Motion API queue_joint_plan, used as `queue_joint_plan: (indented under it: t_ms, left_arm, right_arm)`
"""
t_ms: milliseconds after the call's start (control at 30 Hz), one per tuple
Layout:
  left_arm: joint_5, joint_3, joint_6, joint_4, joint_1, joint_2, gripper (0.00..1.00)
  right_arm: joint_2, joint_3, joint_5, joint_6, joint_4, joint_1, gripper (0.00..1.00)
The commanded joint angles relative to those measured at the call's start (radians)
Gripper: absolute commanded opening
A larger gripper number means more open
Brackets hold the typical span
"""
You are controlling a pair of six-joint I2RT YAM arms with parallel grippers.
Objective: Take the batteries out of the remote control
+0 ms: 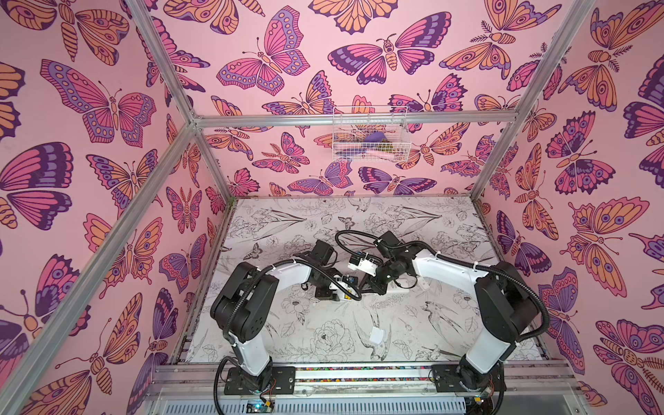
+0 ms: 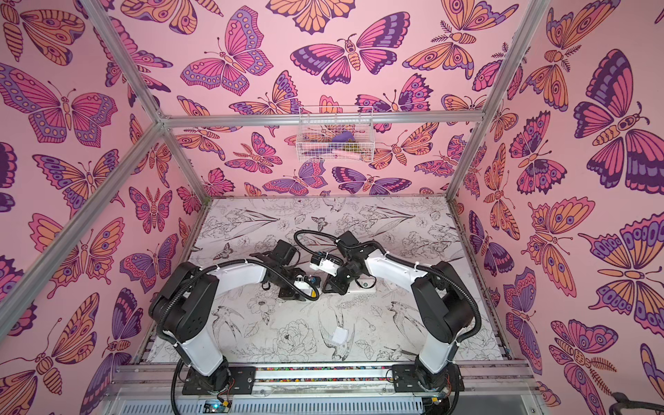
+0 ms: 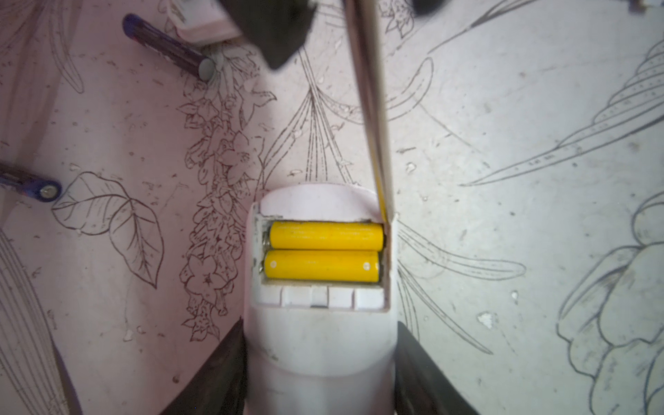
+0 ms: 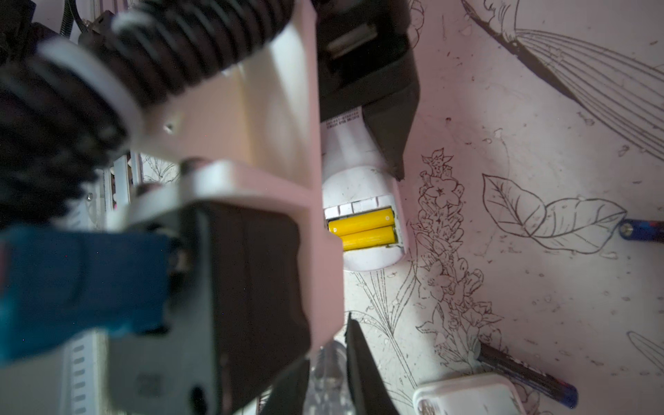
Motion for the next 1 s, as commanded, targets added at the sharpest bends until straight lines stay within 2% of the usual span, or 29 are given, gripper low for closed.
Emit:
queue_joint_plan:
  t_ms: [0, 133, 233, 333, 467, 567, 733, 867, 967]
  left_arm:
    - [-0.061, -0.044, 0.000, -0.014, -0.015, 0.041, 0.42]
    - [-0.062, -0.043, -0.004, -0.011, -0.016, 0.041, 0.41]
    - [-0.062, -0.044, -0.002, -0.007, -0.018, 0.044, 0.41]
    - [-0.062, -0.043, -0.010, -0.006, -0.018, 0.041, 0.41]
    - [-0.063, -0.043, -0.001, -0.005, -0.017, 0.048, 0.41]
    - [-0.066, -0.035, -0.015, -0.005, -0.018, 0.047, 0.41]
    - [-0.072, -0.035, -0.008, -0.005, -0.018, 0.055, 0.41]
    - [-0.070, -0.035, -0.008, -0.006, -0.018, 0.055, 0.41]
    - [-0.077, -0.030, -0.012, -0.005, -0.018, 0.059, 0.40]
  right_arm:
    - [0.085, -0.031, -0.091, -0.045, -0.052, 0.051, 0.00]
    - [0.105, -0.044, -0.035, 0.007, 0.016, 0.047, 0.00]
    - [0.065, -0.112, 0.055, 0.082, 0.168, 0.047, 0.00]
    - [-0.005, -0.202, 0.087, 0.115, 0.304, 0.062, 0.00]
    - [-0.063, -0.275, 0.041, 0.126, 0.384, 0.069, 0.00]
    - [-0.041, -0.251, -0.067, 0.092, 0.308, 0.064, 0.00]
    - [0.054, -0.113, -0.241, -0.053, 0.023, 0.032, 0.00]
    - [0.125, -0.017, -0.325, -0.110, -0.121, 0.012, 0.00]
    - [0.163, 0.006, -0.322, -0.088, -0.131, 0.013, 0.00]
